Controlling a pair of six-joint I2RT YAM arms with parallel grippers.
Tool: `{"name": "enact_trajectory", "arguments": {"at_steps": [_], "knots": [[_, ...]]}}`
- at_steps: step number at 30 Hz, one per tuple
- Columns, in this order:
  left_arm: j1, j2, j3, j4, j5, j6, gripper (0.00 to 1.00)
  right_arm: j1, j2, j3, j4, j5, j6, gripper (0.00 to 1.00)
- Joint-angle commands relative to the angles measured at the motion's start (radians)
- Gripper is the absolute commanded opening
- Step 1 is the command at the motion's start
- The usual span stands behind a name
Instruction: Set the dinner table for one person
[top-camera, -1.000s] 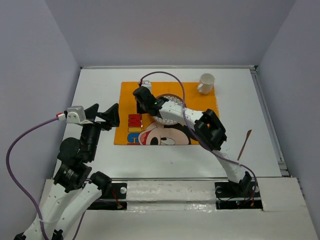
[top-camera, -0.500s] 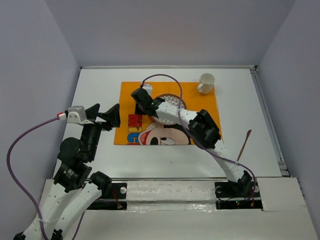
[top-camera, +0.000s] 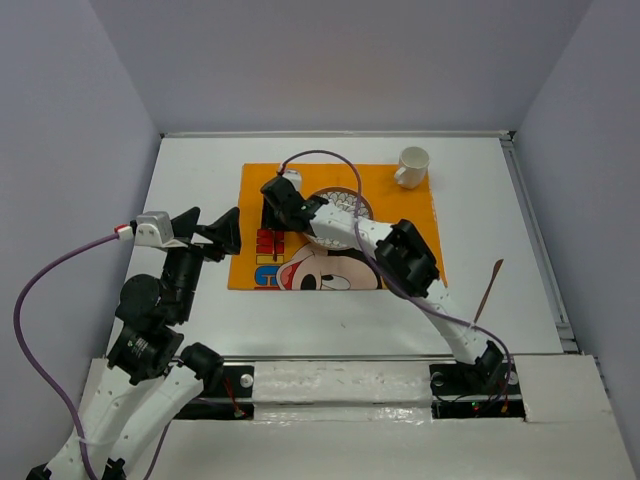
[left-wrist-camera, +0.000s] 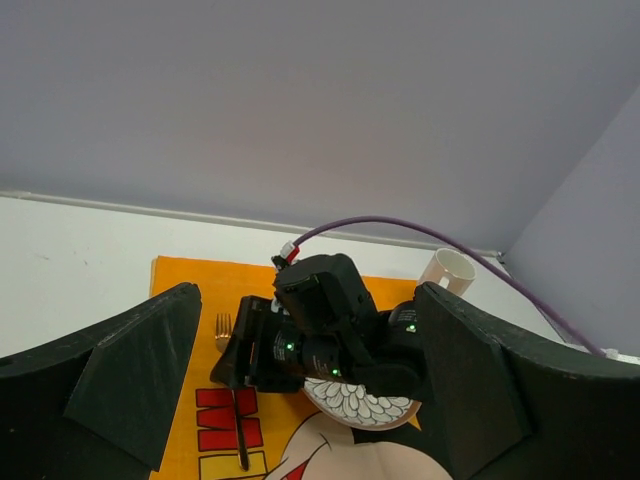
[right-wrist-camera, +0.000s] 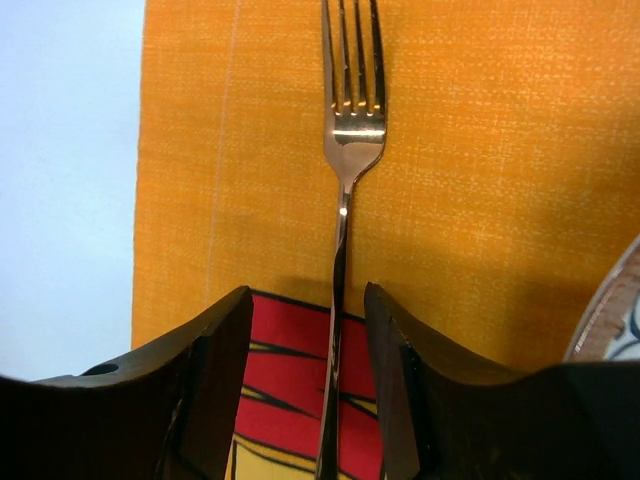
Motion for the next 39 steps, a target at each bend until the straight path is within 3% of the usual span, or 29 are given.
{"name": "enact_trajectory", "arguments": {"at_steps": [1, 3, 6, 7, 8, 11, 12, 14, 18, 19, 26, 32, 39], "knots": [[-0.01, 0.006, 0.008, 0.039, 0.002, 0.006, 0.99, 0.004, -0.2, -0.042, 0.033, -0.019, -0.074, 0.55], [-0.011, 0.0, 0.008, 0.039, 0.004, 0.005, 0.99, -0.005, -0.347, -0.119, 0.064, -0.013, -0.129, 0.55], [-0.022, -0.006, 0.008, 0.039, 0.005, 0.005, 0.99, -0.074, -0.56, -0.418, 0.155, 0.049, -0.179, 0.52], [-0.025, -0.013, 0.008, 0.039, 0.009, 0.003, 0.99, -0.11, -0.714, -0.511, 0.177, 0.059, -0.177, 0.51], [-0.033, -0.016, 0.008, 0.039, 0.01, 0.003, 0.99, -0.156, -0.789, -0.691, 0.194, 0.072, -0.173, 0.48], [-0.049, -0.038, 0.01, 0.04, 0.018, -0.002, 0.99, -0.421, -1.05, -1.02, 0.188, 0.076, -0.133, 0.45], [-0.054, -0.044, 0.01, 0.04, 0.018, -0.002, 0.99, -0.563, -1.103, -1.093, 0.186, 0.073, -0.119, 0.44], [-0.063, -0.063, 0.01, 0.042, 0.01, 0.001, 0.99, -0.704, -1.238, -1.255, 0.156, 0.023, -0.096, 0.44], [-0.091, -0.07, 0.01, 0.039, -0.01, 0.008, 0.99, -0.946, -1.395, -1.397, 0.092, 0.029, -0.084, 0.45], [-0.098, -0.069, 0.01, 0.039, -0.013, 0.011, 0.99, -1.018, -1.408, -1.403, 0.037, 0.024, -0.081, 0.46], [-0.134, -0.101, 0.011, 0.036, -0.051, 0.018, 0.99, -1.193, -1.38, -1.419, -0.177, -0.008, -0.071, 0.47], [-0.2, -0.099, 0.014, 0.028, -0.091, 0.031, 0.99, -1.212, -1.33, -1.472, -0.252, 0.01, -0.076, 0.47], [-0.246, -0.131, 0.017, 0.023, -0.123, 0.044, 0.99, -1.212, -1.179, -1.433, -0.314, -0.089, -0.082, 0.47]]}}
